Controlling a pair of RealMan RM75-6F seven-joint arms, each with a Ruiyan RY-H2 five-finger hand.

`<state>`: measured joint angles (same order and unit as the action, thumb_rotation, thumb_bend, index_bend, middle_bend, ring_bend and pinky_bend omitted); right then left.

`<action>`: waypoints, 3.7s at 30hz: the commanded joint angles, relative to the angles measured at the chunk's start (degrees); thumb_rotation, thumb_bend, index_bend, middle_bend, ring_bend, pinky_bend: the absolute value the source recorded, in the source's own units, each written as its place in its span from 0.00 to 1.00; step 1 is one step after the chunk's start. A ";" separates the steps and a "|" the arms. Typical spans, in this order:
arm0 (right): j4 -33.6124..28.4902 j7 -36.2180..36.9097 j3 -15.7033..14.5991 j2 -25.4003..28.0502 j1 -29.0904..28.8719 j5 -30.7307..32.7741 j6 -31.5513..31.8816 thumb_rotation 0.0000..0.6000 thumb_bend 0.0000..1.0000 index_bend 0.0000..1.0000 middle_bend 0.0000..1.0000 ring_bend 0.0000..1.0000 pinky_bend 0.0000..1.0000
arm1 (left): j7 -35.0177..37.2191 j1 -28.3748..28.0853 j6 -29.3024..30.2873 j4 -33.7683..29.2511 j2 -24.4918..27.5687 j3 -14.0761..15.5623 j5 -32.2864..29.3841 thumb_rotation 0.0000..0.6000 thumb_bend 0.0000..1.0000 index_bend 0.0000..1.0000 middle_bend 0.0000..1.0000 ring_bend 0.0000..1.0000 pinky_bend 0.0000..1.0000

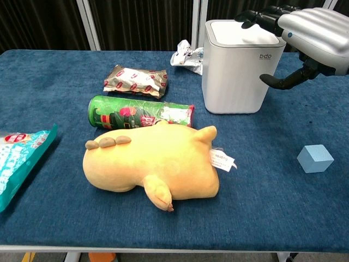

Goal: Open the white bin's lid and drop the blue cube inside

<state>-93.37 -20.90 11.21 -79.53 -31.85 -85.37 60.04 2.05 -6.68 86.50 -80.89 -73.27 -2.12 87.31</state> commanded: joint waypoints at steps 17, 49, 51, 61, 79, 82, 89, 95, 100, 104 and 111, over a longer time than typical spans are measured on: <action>2.65 0.46 -1.92 -1.48 -1.35 2.51 0.66 1.00 0.28 0.00 0.35 0.00 0.00 | 1.09 0.10 -0.32 0.72 -0.07 0.08 0.08 1.00 0.04 0.18 0.17 0.09 0.17; 3.00 14.53 -17.86 6.50 17.40 -5.06 16.72 1.00 0.24 0.00 0.22 0.00 0.00 | 1.15 0.13 -0.83 1.74 -1.50 0.52 0.39 1.00 0.04 0.18 0.17 0.09 0.16; 3.16 14.23 -17.79 6.32 17.01 -4.27 14.78 1.00 0.24 0.00 0.23 0.00 0.00 | 1.31 0.17 -0.79 1.87 -1.48 0.53 0.38 1.00 0.04 0.18 0.17 0.09 0.16; 3.12 8.17 -16.89 3.99 15.34 -0.45 7.47 1.00 0.25 0.01 0.26 0.00 0.00 | 1.84 0.45 -0.70 2.35 -1.50 0.61 0.25 1.00 0.04 0.19 0.17 0.09 0.16; 5.73 7.25 -14.77 -0.11 13.28 -0.58 4.69 1.00 0.27 0.29 0.38 0.04 0.00 | 3.13 0.49 -0.86 3.36 -1.73 0.66 0.32 1.00 0.04 0.19 0.17 0.09 0.17; 6.23 7.26 -14.58 -0.49 13.50 -0.92 5.50 1.00 0.28 0.38 0.45 0.08 0.00 | 3.25 0.49 -0.83 3.47 -1.73 0.67 0.36 1.00 0.04 0.19 0.17 0.09 0.16; 6.63 7.38 -14.58 -0.82 13.80 -1.48 6.28 1.00 0.30 0.54 0.54 0.13 0.00 | 3.30 0.53 -0.82 3.51 -1.73 0.69 0.39 1.00 0.04 0.19 0.17 0.09 0.16; 3.24 10.65 -11.73 2.49 14.24 -5.02 13.40 1.00 0.30 0.55 0.55 0.13 0.00 | 3.33 0.53 -0.90 3.51 -1.67 0.69 0.36 1.00 0.04 0.19 0.17 0.09 0.17; -1.04 13.68 -5.96 6.78 12.57 -8.08 19.70 1.00 0.30 0.55 0.55 0.13 0.00 | 3.12 0.47 -1.10 3.42 -1.76 0.69 0.27 1.00 0.04 0.19 0.17 0.09 0.17; -0.70 11.97 -0.79 6.08 9.09 -7.65 19.95 1.00 0.29 0.55 0.55 0.13 0.00 | 3.03 0.44 -1.13 3.25 -1.84 0.68 0.30 1.00 0.04 0.19 0.17 0.09 0.16; 5.71 4.53 5.41 -3.30 1.98 -2.23 16.16 1.00 0.24 0.52 0.54 0.13 0.00 | 2.82 0.18 -1.04 2.90 -1.56 0.42 0.46 1.00 0.04 0.19 0.17 0.09 0.16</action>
<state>-90.56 -13.99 14.36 -79.32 -26.96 -89.71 77.78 4.86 -6.50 85.47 -78.01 -74.83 -1.69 87.78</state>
